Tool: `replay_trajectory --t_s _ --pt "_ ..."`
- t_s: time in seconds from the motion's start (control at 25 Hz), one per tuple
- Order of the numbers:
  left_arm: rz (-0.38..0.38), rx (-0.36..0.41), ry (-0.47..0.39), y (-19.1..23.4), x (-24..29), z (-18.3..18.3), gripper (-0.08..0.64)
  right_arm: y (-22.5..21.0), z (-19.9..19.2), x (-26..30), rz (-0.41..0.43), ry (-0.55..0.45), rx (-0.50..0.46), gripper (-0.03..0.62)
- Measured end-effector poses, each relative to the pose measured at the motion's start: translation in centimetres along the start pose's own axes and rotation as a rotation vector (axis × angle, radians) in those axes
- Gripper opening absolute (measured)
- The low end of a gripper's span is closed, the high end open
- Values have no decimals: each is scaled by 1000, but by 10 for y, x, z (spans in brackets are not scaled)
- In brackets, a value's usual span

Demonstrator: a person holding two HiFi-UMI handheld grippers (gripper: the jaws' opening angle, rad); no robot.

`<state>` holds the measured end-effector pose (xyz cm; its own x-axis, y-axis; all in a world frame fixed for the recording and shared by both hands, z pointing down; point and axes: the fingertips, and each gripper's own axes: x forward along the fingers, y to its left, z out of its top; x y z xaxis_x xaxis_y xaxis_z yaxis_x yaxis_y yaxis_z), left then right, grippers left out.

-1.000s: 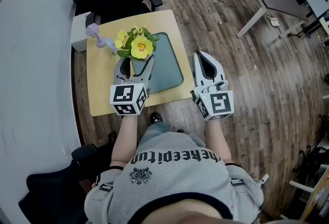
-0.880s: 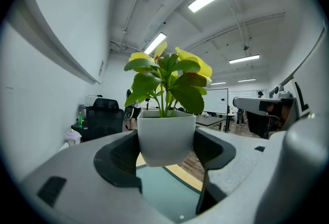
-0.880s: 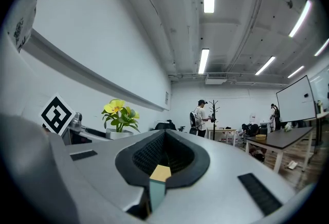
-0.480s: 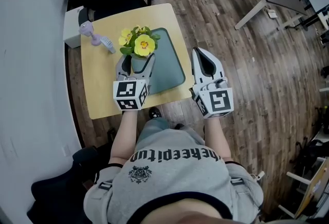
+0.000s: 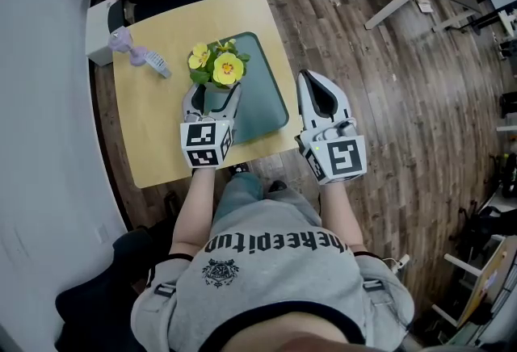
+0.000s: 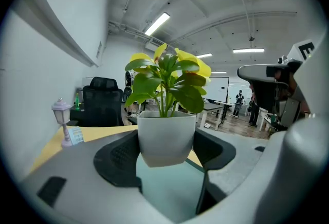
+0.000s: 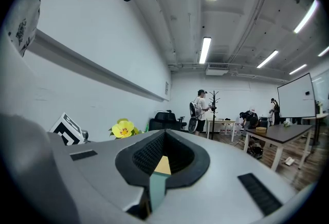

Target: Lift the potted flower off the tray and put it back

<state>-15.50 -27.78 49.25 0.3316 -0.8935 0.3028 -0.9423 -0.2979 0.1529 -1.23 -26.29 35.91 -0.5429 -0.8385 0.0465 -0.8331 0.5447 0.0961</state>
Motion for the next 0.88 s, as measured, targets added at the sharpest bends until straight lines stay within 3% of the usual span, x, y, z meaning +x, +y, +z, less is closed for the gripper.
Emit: replay_trajectory --t_s 0.88 --pt "-32 4 206 9 76 -92 330 -23 -39 22 -39 102 -2 3"
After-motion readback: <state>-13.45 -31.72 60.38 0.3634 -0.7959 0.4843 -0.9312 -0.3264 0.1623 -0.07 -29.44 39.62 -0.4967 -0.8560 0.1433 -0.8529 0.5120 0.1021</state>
